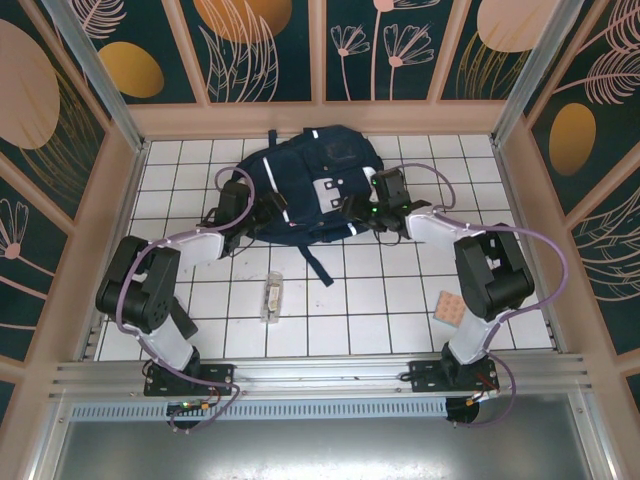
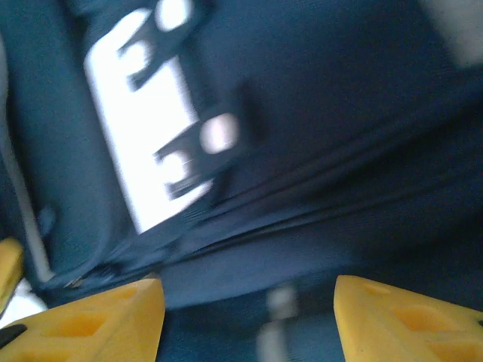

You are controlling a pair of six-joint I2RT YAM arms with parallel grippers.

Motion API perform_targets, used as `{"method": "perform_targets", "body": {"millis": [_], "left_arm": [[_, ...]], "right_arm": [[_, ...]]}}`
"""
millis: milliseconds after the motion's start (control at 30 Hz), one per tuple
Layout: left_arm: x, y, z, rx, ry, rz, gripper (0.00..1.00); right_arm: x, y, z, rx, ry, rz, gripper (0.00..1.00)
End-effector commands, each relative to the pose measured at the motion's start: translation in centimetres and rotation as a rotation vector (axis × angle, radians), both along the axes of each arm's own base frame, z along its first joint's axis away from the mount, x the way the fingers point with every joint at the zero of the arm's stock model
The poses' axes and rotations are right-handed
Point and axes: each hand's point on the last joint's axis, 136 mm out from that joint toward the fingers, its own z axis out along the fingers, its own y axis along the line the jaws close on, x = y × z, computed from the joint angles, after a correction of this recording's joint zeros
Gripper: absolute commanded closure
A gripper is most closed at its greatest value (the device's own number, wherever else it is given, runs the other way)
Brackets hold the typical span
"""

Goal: Pack books, pencil case, and school supplies into a backpack

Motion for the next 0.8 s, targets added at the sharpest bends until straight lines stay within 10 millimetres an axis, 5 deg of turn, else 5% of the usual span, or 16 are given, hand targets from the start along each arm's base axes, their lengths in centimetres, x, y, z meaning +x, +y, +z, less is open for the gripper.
{"method": "perform_targets", "body": {"millis": [0, 267, 433, 567, 700, 767], "left_arm": [[-2.2, -1.6, 0.4, 0.065, 0.031, -0.145, 0.29], [-2.7, -2.1, -1.6, 0.05, 0.07, -0.168, 0.27], [-2.9, -2.3, -5.1, 0.057, 0.14, -0.176, 0.27], [-3.6, -2.2, -7.4, 0.058, 0.187, -0.177, 0.28], [-3.9, -2.1, -7.6, 0.066, 0.191, -0.181, 0.29], [-3.8, -2.0, -7.0, 0.083, 0.174, -0.187, 0.28]], "right_arm": [[1.9, -1.8, 1.5, 0.0, -0.056, -0.142, 0.4], [5.0, -1.9, -1.6, 0.053, -0.006, -0.233, 0.4], [6.2, -1.9, -3.5, 0.101, 0.03, -0.286, 0.41], [6.8, -2.0, -3.9, 0.116, 0.028, -0.314, 0.69], [7.4, -1.8, -2.1, 0.148, -0.021, -0.309, 1.0], [7.7, -1.4, -0.6, 0.164, -0.056, -0.289, 1.0]]}}
